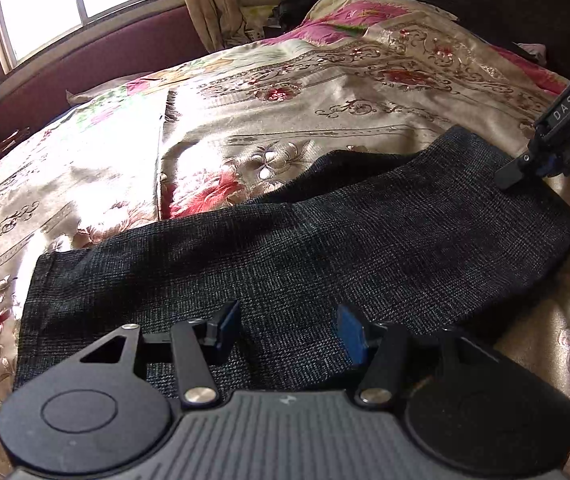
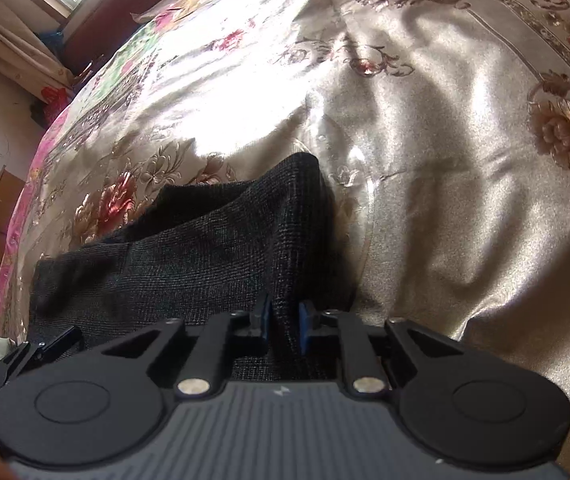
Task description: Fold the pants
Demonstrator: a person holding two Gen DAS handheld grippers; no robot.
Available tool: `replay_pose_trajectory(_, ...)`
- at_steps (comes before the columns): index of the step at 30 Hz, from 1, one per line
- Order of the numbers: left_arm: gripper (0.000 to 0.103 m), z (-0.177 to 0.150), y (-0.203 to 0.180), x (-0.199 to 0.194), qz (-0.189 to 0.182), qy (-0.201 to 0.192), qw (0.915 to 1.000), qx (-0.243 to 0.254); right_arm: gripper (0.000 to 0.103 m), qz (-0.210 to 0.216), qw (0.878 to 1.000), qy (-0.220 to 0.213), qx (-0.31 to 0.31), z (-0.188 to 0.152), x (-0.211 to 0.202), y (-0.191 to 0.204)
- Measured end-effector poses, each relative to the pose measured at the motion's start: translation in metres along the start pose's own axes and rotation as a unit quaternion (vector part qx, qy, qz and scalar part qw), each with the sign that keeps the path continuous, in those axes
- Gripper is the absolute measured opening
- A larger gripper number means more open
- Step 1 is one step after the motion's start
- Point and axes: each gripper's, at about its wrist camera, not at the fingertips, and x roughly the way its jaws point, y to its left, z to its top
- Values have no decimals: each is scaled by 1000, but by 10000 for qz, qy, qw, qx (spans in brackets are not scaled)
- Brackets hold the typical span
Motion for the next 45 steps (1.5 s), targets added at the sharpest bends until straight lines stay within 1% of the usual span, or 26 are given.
replay_pose_trajectory(3,69,0,4,1,-86,-9,9999,-54,13,281,9996,-96,10,6,-18,25)
replay_pose_trajectory(6,69,1,11,-1,-112,-92,9997,-201,13,587,9975,-230,-312,16,-29,72)
replay_pose_trajectory(9,69,1,21,-9,-68,-232,9991,-351,13,915,9940,-271,-538,23,-25,116)
replay_pose_trajectory(12,69,-3,39,-20,16,-358,9979,-535,13,1194,9893,-142,-822,18,-2,164)
replay_pose_trajectory(14,69,-7,52,-29,95,-423,9970,-638,13,1287,9869,-17,-975,12,18,190)
replay_pose_trajectory(17,69,-16,73,-43,310,-499,9954,-755,12,1440,9833,150,-1101,3,46,223)
replay_pose_trajectory(21,69,-29,97,-55,576,-487,9932,-885,10,1559,9792,278,-1268,-13,76,262)
replay_pose_trajectory(23,69,-37,106,-58,683,-456,9923,-931,7,1551,9776,347,-1382,-21,89,278)
replay_pose_trajectory(24,68,-42,110,-59,740,-420,9918,-949,2,1565,9766,395,-1423,-27,97,285)
replay_pose_trajectory(28,68,-57,121,-62,871,-304,9905,-1021,2,1732,9720,461,-1517,-40,121,312)
replay_pose_trajectory(31,68,-64,124,-72,880,-312,9895,-1101,2,1762,9693,391,-1672,-46,121,323)
replay_pose_trajectory(32,68,-66,125,-76,838,-353,9891,-1154,2,1758,9690,314,-1707,-46,116,322)
replay_pose_trajectory(33,68,-66,125,-78,783,-390,9888,-1213,4,1661,9698,176,-1778,-46,107,319)
replay_pose_trajectory(34,68,-67,126,-79,704,-418,9882,-1297,7,1474,9709,66,-1888,-44,100,316)
replay_pose_trajectory(35,68,-66,125,-79,613,-440,9873,-1396,8,1290,9713,38,-1998,-43,96,315)
replay_pose_trajectory(37,68,-63,123,-75,482,-484,9856,-1547,8,806,9709,103,-2251,-40,98,313)
replay_pose_trajectory(41,68,-60,116,-80,466,-564,9831,-1675,11,121,9673,65,-2532,-29,103,313)
replay_pose_trajectory(43,68,-65,115,-88,447,-507,9813,-1801,14,40,9636,70,-2672,-30,104,315)
replay_pose_trajectory(45,68,-70,116,-95,391,-461,9802,-1885,21,27,9631,67,-2690,-29,106,317)
